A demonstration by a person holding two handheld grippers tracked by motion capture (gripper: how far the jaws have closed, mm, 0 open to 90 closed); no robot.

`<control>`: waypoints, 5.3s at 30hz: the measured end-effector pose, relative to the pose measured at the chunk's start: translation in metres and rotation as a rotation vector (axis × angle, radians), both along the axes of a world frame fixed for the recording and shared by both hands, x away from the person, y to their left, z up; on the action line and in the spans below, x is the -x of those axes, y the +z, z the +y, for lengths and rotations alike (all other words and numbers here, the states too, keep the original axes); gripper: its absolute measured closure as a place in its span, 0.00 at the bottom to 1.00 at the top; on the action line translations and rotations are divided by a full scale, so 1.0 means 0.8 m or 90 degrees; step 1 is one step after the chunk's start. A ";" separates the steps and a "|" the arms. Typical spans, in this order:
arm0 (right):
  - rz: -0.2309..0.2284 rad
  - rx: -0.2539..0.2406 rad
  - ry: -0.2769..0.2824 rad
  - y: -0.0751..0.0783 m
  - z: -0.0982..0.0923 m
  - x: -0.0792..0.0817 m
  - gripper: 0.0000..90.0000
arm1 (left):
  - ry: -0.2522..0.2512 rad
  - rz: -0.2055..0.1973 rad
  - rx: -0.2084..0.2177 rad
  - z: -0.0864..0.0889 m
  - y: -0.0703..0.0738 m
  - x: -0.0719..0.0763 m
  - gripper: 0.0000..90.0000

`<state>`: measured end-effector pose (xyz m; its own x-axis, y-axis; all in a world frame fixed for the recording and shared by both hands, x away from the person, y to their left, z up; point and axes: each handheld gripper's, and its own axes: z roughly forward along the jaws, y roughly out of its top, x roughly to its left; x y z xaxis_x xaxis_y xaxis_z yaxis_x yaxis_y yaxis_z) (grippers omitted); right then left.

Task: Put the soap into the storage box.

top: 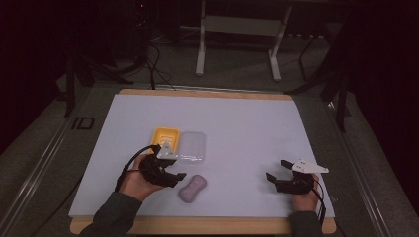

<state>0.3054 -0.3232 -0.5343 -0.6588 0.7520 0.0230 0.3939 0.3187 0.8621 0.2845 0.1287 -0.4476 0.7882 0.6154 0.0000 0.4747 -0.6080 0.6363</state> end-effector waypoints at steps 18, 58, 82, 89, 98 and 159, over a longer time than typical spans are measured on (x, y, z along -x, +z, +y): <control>-0.002 0.005 0.002 0.000 0.001 0.000 0.19 | -0.019 0.015 -0.017 -0.019 -0.007 -0.002 0.42; -0.002 0.014 0.004 0.000 0.003 0.000 0.19 | -0.026 0.101 -0.105 -0.066 -0.024 -0.012 0.17; -0.001 0.016 0.005 -0.001 0.003 0.000 0.19 | -0.048 0.153 -0.155 -0.093 -0.059 -0.014 0.16; -0.002 0.017 0.005 -0.001 0.003 0.000 0.19 | -0.076 0.139 -0.169 -0.092 -0.060 -0.013 0.35; -0.001 0.019 0.005 -0.001 0.004 0.000 0.19 | -0.100 0.141 -0.199 -0.085 -0.055 -0.022 0.49; 0.005 0.025 0.007 -0.001 0.005 -0.001 0.19 | -0.126 0.206 -0.272 -0.087 -0.041 -0.057 0.56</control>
<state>0.3060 -0.3191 -0.5349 -0.6670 0.7450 -0.0016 0.3963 0.3567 0.8460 0.3299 0.0594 -0.4802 0.8895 0.4548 -0.0443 0.4558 -0.8764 0.1557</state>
